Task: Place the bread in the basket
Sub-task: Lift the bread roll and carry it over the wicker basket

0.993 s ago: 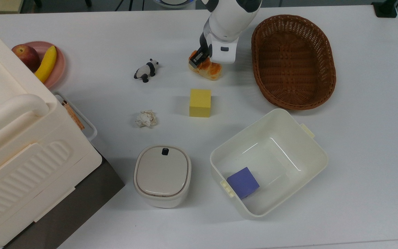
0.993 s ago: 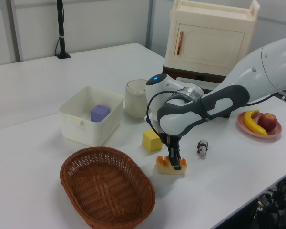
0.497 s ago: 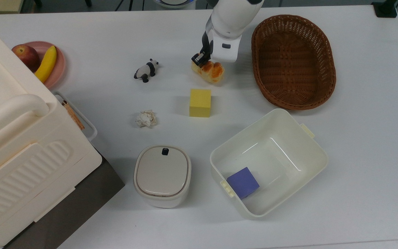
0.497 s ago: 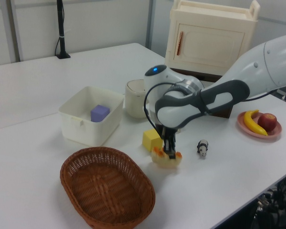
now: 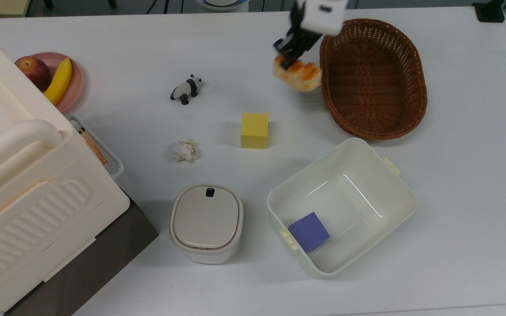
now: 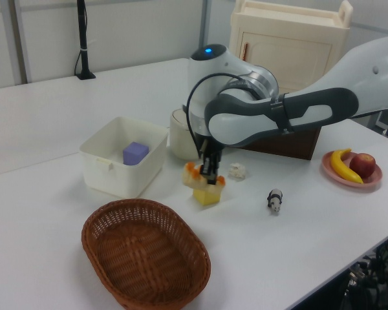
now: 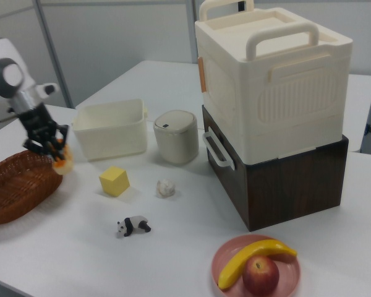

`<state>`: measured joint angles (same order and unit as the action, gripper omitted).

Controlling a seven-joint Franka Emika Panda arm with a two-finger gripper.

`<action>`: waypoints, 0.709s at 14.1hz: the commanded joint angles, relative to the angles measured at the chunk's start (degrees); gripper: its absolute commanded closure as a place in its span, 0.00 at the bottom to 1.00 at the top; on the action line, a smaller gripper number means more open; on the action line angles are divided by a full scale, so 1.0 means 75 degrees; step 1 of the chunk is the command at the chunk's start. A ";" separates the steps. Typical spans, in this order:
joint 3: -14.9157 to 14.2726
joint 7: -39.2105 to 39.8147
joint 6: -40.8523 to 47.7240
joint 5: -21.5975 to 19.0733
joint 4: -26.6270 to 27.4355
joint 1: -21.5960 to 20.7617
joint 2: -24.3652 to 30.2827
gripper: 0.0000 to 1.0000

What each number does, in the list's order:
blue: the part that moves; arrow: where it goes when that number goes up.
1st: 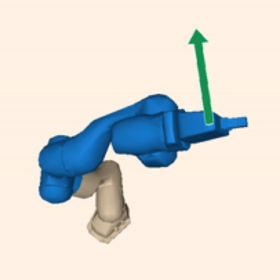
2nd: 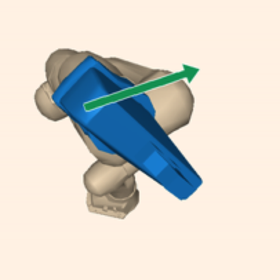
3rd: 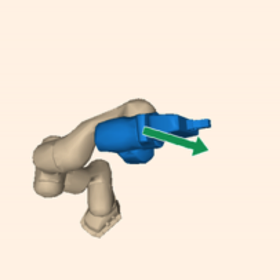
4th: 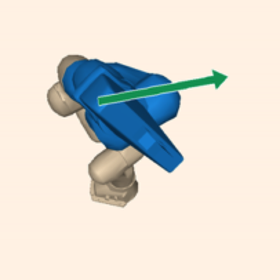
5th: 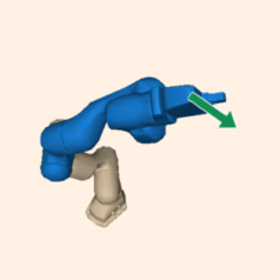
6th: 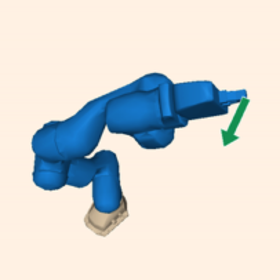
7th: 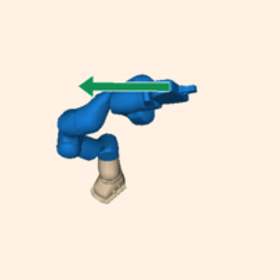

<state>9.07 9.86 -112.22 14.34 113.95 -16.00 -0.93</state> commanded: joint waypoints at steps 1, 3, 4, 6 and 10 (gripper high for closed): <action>0.0139 -0.0376 0.0338 -0.0236 -0.0206 -0.0840 0.0030 0.94; 0.0139 -0.0610 0.0338 -0.0248 -0.0206 -0.1263 -0.0005 0.94; 0.0139 -0.0739 0.0326 -0.0248 -0.0264 -0.1566 -0.0098 0.94; 0.0139 -0.0949 0.0326 -0.0260 -0.0392 -0.1826 -0.0286 0.85; 0.0139 -0.1080 0.0314 -0.0260 -0.0475 -0.1921 -0.0322 0.00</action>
<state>10.71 2.27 -110.95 13.27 112.37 -29.81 -2.65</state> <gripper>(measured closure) 0.700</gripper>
